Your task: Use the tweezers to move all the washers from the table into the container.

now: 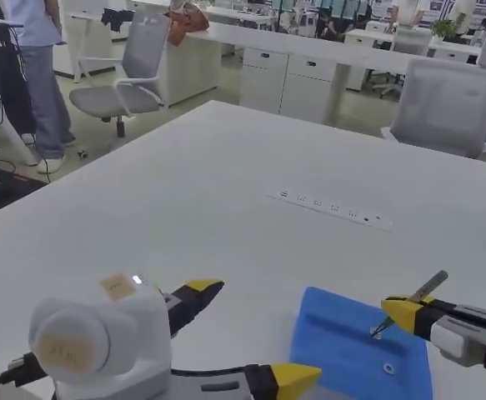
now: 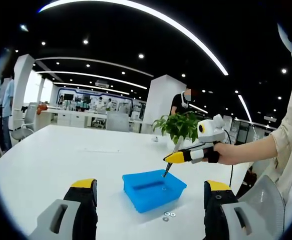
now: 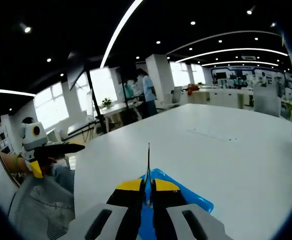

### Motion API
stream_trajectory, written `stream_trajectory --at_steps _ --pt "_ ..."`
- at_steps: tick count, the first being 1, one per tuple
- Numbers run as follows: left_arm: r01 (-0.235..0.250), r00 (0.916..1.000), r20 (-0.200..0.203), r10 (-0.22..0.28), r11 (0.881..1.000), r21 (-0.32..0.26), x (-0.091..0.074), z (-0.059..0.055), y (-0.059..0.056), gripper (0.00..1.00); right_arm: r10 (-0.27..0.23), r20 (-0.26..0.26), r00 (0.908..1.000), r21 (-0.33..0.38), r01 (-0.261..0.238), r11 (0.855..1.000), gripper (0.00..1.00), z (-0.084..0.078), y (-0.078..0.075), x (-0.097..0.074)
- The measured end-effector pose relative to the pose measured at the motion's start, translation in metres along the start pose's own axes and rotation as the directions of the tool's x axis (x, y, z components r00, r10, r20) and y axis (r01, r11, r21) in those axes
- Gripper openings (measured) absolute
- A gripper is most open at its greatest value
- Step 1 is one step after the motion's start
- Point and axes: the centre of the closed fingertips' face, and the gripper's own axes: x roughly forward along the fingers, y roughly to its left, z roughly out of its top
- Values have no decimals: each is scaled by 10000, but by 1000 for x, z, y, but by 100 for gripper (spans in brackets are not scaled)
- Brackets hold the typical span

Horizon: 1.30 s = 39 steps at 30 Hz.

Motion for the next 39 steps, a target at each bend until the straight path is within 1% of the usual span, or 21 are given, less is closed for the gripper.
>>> stream_trajectory --at_steps 1,5,9,13,15,17,19,22,29,33,39 --pt "6 10000 -39 -6 10000 18 0 -1 0 90 81 -157 9998 -51 -82 10000 3 -3 -1 3" --pt "16 9999 -103 -15 10000 62 0 -2 0 90 -3 -467 9989 -12 3 10000 3 -11 -9 9" --pt "-23 10000 -86 24 10000 44 0 -2 1 89 -145 -508 9986 237 157 9996 3 -14 -17 12" --pt "-28 10000 -62 28 10000 8 0 -1 1 89 -369 -523 9979 655 403 9970 3 -18 -27 14" --pt "-38 9999 -119 39 10000 32 0 -2 1 89 -435 -630 9971 819 486 9955 3 -23 -30 16" --pt "-59 9998 -165 60 10000 63 1 -3 2 89 -558 -886 9945 972 644 9932 3 -32 -34 18" --pt "-64 9998 -203 65 10000 42 1 -4 2 89 -645 -1100 9918 989 755 9922 3 -40 -37 20" --pt "-66 9997 -245 66 10000 20 1 -5 3 89 -689 -1289 9893 1049 827 9910 3 -48 -39 22" --pt "65 9989 -466 -59 9999 129 2 -9 0 89 -690 -1563 9853 934 843 9921 3 -55 -39 26" --pt "123 9982 -582 -110 9997 226 3 -11 -1 89 -657 -1811 9813 587 775 9953 3 -59 -36 28" --pt "132 9979 -643 -117 9996 232 3 -12 -1 88 -622 -2104 9756 115 661 9977 3 -65 -34 28"
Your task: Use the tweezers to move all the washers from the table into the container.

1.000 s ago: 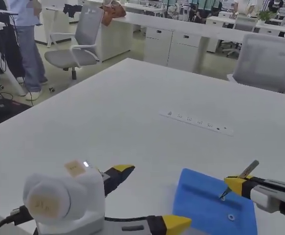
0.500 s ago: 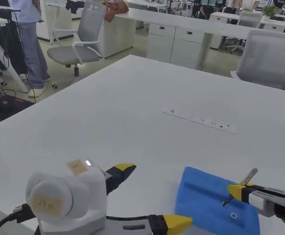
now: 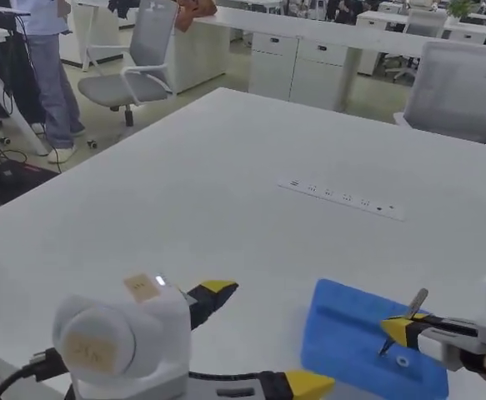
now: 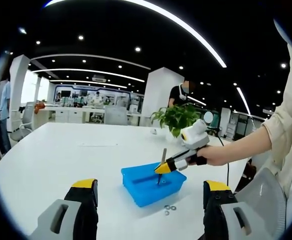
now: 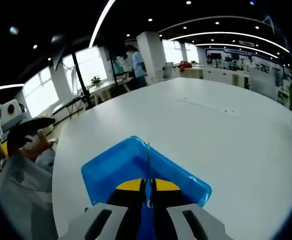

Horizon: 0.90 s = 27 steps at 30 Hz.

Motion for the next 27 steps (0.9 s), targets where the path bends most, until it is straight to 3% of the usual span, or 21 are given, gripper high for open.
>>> stream_trajectory --at_steps 10,27 --pt "-23 9996 -278 27 9999 118 1 -5 0 89 61 473 9989 -117 -55 9999 4 9 3 -10" --pt "258 9984 -510 -250 9996 151 4 -9 -4 89 601 1847 9810 -226 -569 9981 4 36 44 -49"
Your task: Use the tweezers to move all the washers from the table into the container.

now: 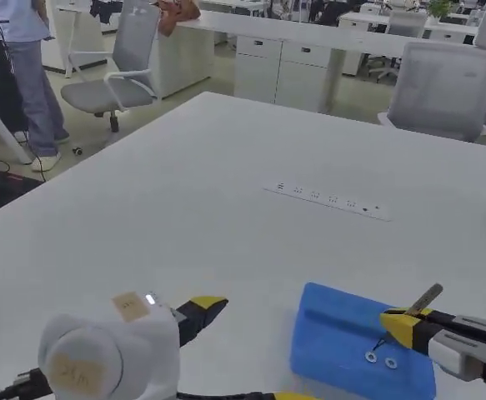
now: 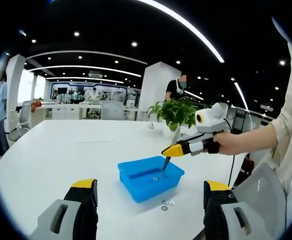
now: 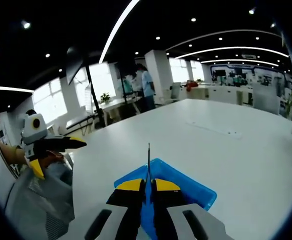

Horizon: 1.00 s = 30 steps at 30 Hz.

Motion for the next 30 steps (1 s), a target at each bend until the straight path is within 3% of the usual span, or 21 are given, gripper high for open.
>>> stream_trajectory --at_steps 7,12,17,30 --pt "-53 10000 -14 53 10000 33 0 0 1 89 344 116 9993 226 -346 9991 4 -6 16 -2" --pt "-142 9998 148 142 9999 -39 -2 2 3 89 536 -136 9985 266 -533 9982 4 -19 23 1" --pt "-121 9999 36 121 9999 14 -2 0 2 88 877 -316 9956 509 -860 9950 4 -32 36 6" --pt "-102 9999 -15 103 9999 81 -1 0 1 88 1225 -1734 9772 250 -1200 9925 4 -71 43 20"
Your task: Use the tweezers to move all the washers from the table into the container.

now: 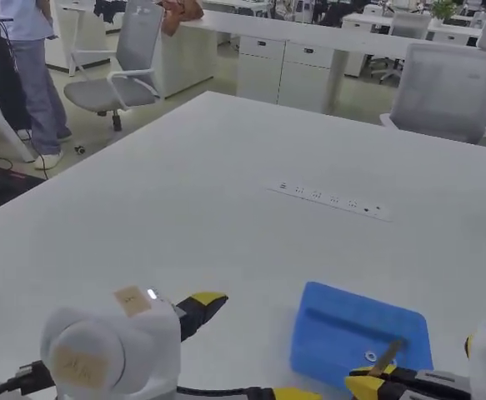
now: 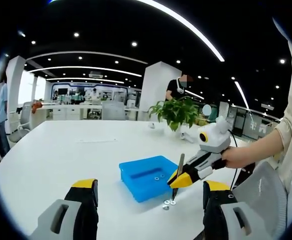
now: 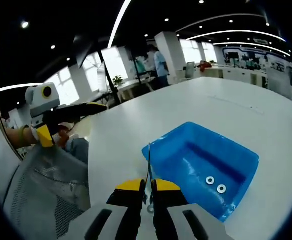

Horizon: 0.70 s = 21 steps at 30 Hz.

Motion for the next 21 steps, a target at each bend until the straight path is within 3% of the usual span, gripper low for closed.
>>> stream_trajectory --at_steps 6,13,21 --pt "-63 10000 -8 63 10000 -36 0 0 2 88 35 -376 9993 -49 -37 10000 4 -10 -1 2" --pt "-51 10000 -63 51 10000 24 0 -1 1 87 8 -419 9991 -94 -12 10000 4 -12 -1 3" --pt "-49 9999 -102 49 10000 40 0 -2 1 87 88 -465 9989 -634 -117 9979 4 -15 10 3"
